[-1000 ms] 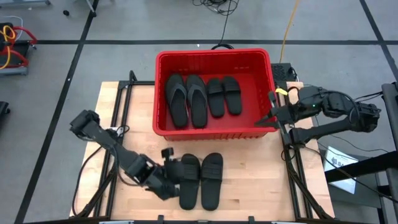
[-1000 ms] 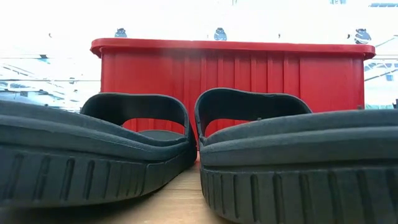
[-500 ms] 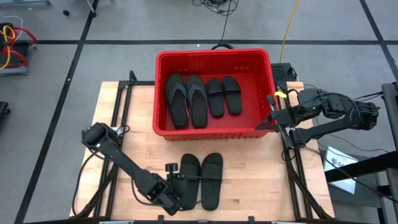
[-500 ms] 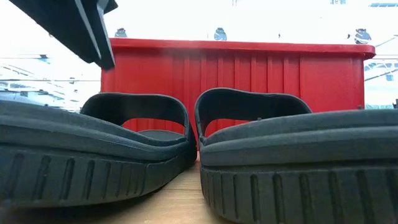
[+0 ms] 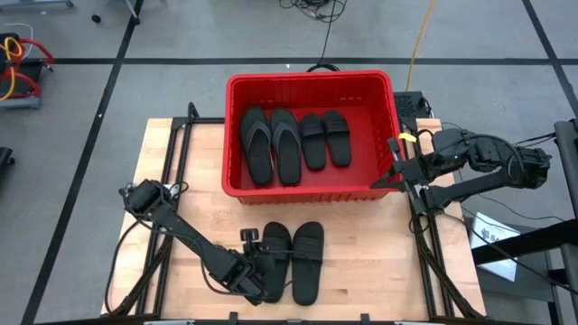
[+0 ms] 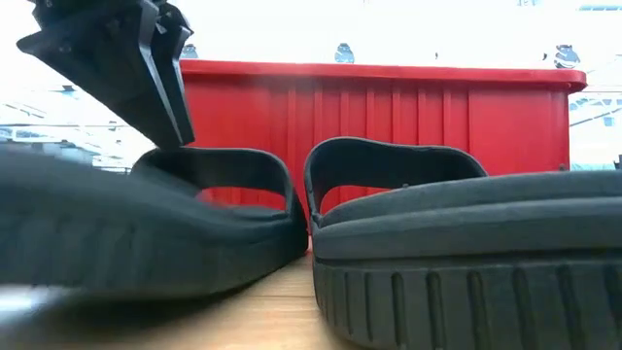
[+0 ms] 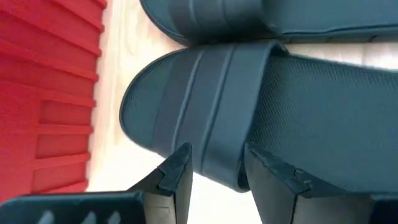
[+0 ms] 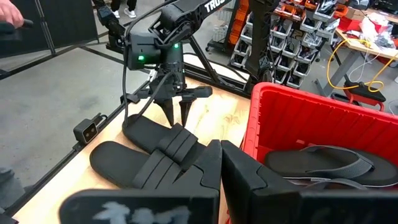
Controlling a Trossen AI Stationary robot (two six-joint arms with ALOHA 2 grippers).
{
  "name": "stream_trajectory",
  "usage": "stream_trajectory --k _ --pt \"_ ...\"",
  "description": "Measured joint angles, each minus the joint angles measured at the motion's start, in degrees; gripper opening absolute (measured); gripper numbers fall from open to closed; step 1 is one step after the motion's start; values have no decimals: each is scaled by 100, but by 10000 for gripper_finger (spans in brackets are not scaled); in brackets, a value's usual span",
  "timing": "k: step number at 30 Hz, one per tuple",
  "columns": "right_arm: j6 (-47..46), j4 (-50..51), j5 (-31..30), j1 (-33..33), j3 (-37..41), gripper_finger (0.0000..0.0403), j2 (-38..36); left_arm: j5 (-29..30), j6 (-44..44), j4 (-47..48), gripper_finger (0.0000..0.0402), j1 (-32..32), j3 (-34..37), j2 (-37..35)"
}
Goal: Pick and place slides into bin
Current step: Put the black slide into the red bin
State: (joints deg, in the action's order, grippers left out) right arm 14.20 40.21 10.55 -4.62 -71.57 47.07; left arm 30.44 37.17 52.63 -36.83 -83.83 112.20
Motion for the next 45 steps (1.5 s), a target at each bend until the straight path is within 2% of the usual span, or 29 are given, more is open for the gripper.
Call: stream_trajectory --k 10,16,23,29,32,37,45 --pt "6 2 0 0 0 0 0 -44 64 -59 140 -1 0 1" --pt "9 9 -2 0 0 0 -2 -102 111 -155 140 -41 -6 240" --pt "7 38 -2 0 0 0 0 392 180 -163 140 7 -4 304" --pt "0 38 -2 0 0 0 0 331 -63 -108 139 165 -4 342" --pt "-2 39 -2 0 0 0 -1 289 -42 -30 113 251 -4 343" --pt "-2 38 -4 0 0 0 0 175 -130 -18 18 320 -8 332" --pt "-2 38 -20 0 0 0 -2 -318 327 226 4 323 7 -230"
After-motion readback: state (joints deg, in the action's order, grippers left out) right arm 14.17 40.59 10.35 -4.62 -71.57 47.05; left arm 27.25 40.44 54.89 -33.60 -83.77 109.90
